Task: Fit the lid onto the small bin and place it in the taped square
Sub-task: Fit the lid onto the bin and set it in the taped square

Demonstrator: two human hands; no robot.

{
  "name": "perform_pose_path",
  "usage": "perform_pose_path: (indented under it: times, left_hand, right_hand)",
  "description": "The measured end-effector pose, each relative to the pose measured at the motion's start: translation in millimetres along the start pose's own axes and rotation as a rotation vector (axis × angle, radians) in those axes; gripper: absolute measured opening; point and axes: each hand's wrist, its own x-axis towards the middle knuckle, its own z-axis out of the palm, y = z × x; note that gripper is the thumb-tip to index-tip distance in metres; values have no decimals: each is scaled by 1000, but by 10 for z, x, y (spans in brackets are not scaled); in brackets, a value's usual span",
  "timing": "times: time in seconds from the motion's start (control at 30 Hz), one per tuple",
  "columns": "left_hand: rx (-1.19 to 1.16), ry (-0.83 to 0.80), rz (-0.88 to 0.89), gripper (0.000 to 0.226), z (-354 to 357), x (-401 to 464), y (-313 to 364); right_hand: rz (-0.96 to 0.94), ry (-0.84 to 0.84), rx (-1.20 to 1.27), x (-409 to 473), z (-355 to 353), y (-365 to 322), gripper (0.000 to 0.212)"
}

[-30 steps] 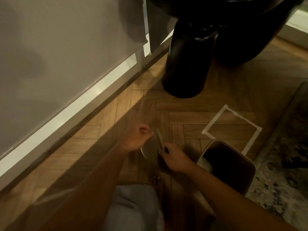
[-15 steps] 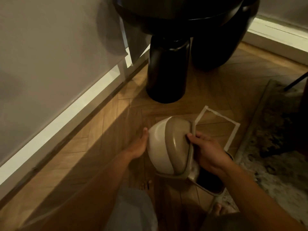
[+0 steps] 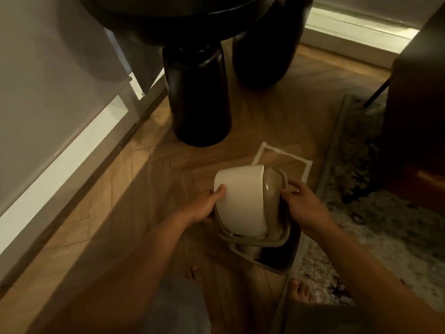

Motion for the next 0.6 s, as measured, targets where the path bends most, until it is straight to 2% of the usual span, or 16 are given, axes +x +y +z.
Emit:
perform_pose_path:
  times: [0.13, 0.23, 0.37, 0.47, 0.53, 0.6]
  left_hand:
    - [93, 18, 42, 110, 97, 83, 45]
    - [217, 24, 84, 111, 142, 116, 62]
    - [292, 17, 102, 104, 235, 114, 93]
    - [289, -1, 99, 110, 313, 91, 157]
    - [291, -11, 94, 119, 323, 85, 188]
    - [347, -34, 98, 120, 353, 87, 212]
  right_hand:
    - [-21, 26, -178, -29, -68, 85, 42]
    - [23, 20, -210, -61, -122, 141, 44]
    - [80, -88, -158, -144, -233, 146, 83]
    - [60, -150, -141, -201, -342, 216, 111]
    - [29, -176, -105, -198, -383, 276, 109]
    - [13, -172, -87, -206, -433, 340, 104]
